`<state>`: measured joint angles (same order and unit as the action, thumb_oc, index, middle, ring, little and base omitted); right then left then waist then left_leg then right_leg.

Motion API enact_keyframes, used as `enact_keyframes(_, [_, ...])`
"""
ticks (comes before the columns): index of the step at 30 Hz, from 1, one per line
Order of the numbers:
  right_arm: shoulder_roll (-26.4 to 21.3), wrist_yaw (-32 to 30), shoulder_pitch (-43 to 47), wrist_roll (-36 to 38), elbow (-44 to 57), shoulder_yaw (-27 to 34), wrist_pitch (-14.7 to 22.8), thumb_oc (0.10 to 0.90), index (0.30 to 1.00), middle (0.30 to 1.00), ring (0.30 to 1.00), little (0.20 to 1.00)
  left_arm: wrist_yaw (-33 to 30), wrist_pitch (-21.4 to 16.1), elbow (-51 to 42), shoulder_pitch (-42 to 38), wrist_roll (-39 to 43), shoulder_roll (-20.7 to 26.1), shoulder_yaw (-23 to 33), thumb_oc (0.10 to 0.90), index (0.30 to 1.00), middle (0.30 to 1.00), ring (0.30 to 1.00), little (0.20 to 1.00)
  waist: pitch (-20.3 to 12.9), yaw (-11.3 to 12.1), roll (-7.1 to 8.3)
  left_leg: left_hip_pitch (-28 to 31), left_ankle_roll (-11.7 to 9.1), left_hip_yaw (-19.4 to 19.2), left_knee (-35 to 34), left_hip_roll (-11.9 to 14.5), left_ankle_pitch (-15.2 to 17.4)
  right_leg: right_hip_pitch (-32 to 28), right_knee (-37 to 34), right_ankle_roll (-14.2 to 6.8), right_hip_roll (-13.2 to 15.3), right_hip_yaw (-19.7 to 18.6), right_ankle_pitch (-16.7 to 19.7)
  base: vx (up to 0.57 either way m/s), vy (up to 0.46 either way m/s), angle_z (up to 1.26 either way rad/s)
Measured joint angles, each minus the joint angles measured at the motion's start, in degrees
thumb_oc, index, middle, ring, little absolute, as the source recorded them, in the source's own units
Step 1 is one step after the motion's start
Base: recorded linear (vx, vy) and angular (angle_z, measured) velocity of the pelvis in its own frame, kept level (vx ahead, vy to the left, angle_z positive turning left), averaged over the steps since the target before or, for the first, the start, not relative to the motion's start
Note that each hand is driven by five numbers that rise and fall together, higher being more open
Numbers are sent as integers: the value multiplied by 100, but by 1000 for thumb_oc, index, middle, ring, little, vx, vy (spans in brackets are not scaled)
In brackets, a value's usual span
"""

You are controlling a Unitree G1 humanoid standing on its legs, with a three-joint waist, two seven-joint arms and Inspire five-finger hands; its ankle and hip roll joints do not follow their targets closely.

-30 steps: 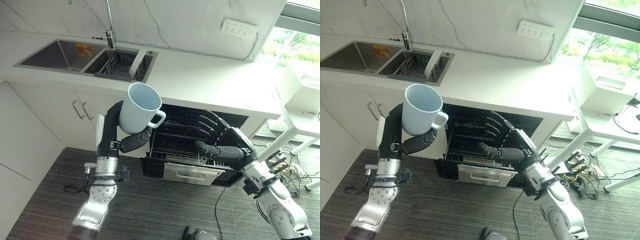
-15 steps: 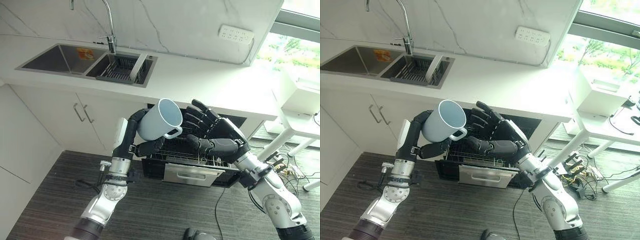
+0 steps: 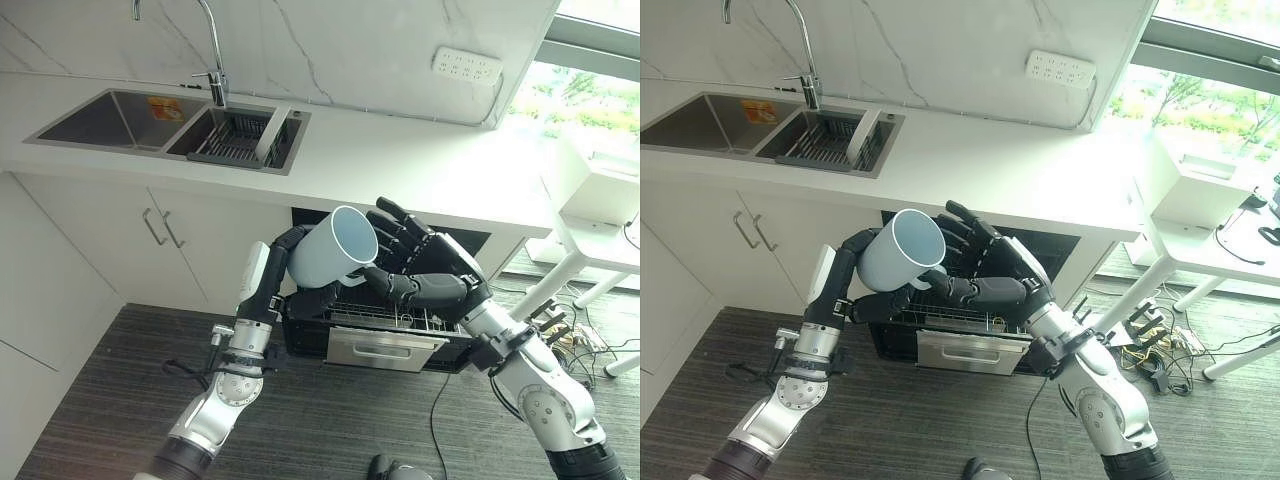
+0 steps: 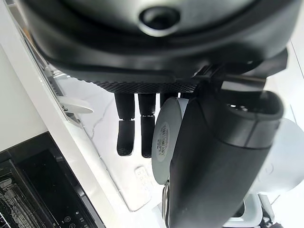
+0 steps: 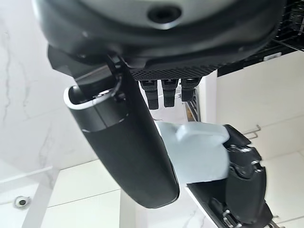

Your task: Place the dishes in the dishwasher.

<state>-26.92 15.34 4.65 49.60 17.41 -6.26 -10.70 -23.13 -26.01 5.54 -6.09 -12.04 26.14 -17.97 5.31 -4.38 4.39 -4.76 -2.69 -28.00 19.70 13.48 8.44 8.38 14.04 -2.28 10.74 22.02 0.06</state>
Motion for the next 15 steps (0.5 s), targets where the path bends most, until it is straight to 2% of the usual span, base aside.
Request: enact_keyframes(15, [0,-63,3,-23,0,-2,-108,800,900,900,900,900,8,-70,-5,-1,-1,0,-38,400,300,300,300,300,0,2,0,7,1,-2,1,-3,0,-2,1,-2,0,-8,6,0,0,0])
